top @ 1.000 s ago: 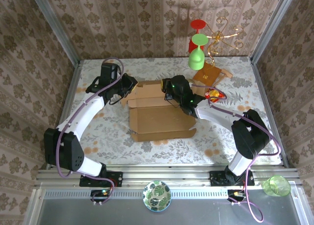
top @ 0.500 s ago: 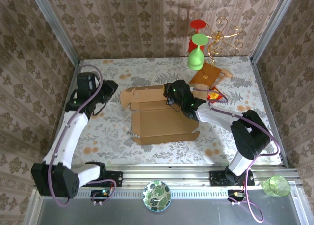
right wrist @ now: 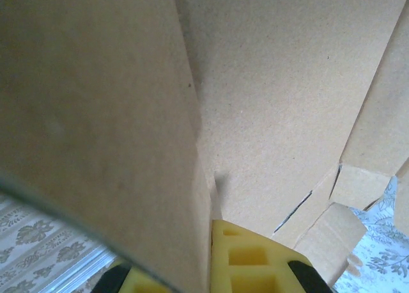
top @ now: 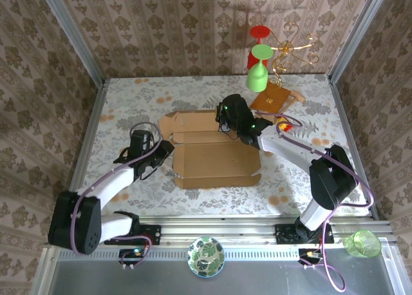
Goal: Fold the paper box
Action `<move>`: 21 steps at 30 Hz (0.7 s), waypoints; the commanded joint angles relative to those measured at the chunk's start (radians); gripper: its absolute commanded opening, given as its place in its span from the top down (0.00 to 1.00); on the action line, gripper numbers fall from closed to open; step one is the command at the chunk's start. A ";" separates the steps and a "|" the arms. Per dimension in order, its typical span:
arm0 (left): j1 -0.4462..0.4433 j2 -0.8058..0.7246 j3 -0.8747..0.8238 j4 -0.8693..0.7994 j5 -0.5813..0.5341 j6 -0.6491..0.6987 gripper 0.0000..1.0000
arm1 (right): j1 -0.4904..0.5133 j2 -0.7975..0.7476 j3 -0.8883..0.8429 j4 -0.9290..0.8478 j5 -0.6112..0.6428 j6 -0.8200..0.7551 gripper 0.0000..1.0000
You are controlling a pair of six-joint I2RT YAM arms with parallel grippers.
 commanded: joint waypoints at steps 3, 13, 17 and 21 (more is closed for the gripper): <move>-0.012 0.123 0.006 0.311 -0.026 0.049 0.53 | -0.005 -0.044 0.063 -0.149 0.010 0.045 1.00; -0.065 0.273 -0.018 0.505 -0.121 0.213 0.45 | -0.015 -0.028 0.092 -0.206 -0.003 0.076 1.00; -0.087 0.337 -0.063 0.677 -0.143 0.248 0.44 | -0.019 -0.022 0.107 -0.227 -0.010 0.084 1.00; -0.093 0.448 -0.058 0.798 -0.134 0.221 0.46 | -0.023 -0.020 0.107 -0.230 -0.013 0.088 1.00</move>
